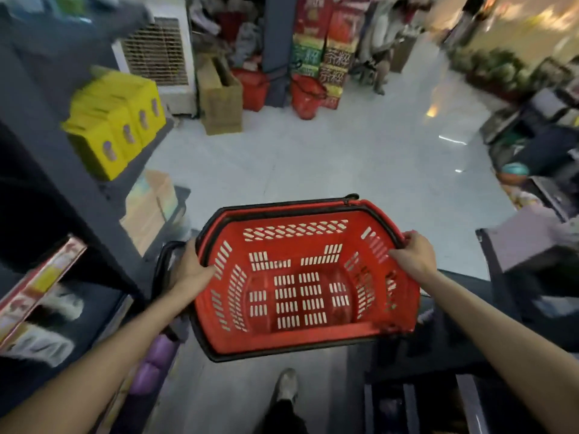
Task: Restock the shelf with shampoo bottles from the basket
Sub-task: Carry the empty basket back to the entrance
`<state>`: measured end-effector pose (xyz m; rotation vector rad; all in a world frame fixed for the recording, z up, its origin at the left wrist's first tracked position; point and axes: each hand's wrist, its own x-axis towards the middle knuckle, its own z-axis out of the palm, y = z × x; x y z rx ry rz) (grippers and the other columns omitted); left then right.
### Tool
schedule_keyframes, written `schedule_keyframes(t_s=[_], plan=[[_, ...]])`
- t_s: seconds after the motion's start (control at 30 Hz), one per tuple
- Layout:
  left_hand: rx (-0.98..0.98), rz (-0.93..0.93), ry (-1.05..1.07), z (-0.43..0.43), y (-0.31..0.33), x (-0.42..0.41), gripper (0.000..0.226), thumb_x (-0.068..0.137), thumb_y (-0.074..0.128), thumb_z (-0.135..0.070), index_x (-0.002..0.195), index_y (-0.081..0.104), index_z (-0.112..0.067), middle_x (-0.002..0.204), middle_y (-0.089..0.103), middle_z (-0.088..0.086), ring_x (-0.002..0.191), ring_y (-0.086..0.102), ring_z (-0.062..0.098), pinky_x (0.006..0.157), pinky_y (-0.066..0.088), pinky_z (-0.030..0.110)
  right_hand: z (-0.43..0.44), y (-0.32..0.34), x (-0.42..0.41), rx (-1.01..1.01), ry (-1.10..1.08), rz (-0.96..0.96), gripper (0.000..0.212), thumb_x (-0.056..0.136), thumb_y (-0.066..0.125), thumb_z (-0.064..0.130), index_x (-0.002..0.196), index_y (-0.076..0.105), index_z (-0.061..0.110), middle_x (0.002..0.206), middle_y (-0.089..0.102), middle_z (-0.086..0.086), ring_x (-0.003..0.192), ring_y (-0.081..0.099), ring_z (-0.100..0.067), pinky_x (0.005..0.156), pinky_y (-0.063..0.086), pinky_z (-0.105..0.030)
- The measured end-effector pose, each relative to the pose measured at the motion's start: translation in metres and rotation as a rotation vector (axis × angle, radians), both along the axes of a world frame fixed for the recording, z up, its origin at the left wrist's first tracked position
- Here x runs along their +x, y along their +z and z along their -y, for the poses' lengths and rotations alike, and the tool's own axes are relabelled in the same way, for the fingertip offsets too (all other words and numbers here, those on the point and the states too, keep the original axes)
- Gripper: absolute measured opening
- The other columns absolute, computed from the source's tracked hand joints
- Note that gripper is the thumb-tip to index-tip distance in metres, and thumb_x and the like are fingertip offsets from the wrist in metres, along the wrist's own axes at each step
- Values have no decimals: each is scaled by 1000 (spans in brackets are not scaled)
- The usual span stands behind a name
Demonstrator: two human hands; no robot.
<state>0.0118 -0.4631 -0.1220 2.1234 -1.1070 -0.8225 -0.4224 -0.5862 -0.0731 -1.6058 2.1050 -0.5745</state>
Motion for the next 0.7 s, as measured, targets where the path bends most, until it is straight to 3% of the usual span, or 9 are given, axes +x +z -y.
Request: schedule_keyframes(t_s=[0.1,0.2,0.3,0.47,0.6,0.7], plan=[[7,49,-72,81,28,-9,63,77,78,-15,134,51,-13,116,68,16,104,66,33,76,42,29,48,17,-28,-12,-74,17,38,70,80,12,106,68,8,88,64,-7,90,65,-31,72,42,-33],[-8,81,-128,156,46,-11,59,77,77,-23,132,55,-20,115,71,9,102,67,29,79,48,31,101,24,-48,4,-104,34,38,69,82,14,104,68,11,89,67,-7,91,67,-32,75,49,-35],[-59,89,-161,225,59,-13,53,78,75,-32,127,58,-25,113,73,4,100,69,25,80,50,32,149,29,-60,5,-142,68,32,68,81,16,97,67,15,85,69,-6,81,64,-27,70,47,-33],[-97,131,-194,320,72,-19,53,87,72,-27,137,56,-17,124,68,11,109,66,32,79,45,33,222,34,-64,8,-168,54,15,62,78,16,71,68,12,63,68,-1,62,66,-21,58,51,-33],[-71,126,-228,404,64,-6,58,87,72,-31,140,54,-19,128,68,10,110,66,31,82,49,34,287,29,-52,28,-213,60,23,65,79,14,84,66,16,74,69,-2,67,66,-21,61,52,-32],[-69,118,-264,476,57,7,56,84,73,-34,137,57,-22,126,69,7,110,67,30,83,49,34,341,23,-38,54,-240,60,25,66,79,14,88,67,15,75,70,-3,65,66,-18,53,47,-26]])
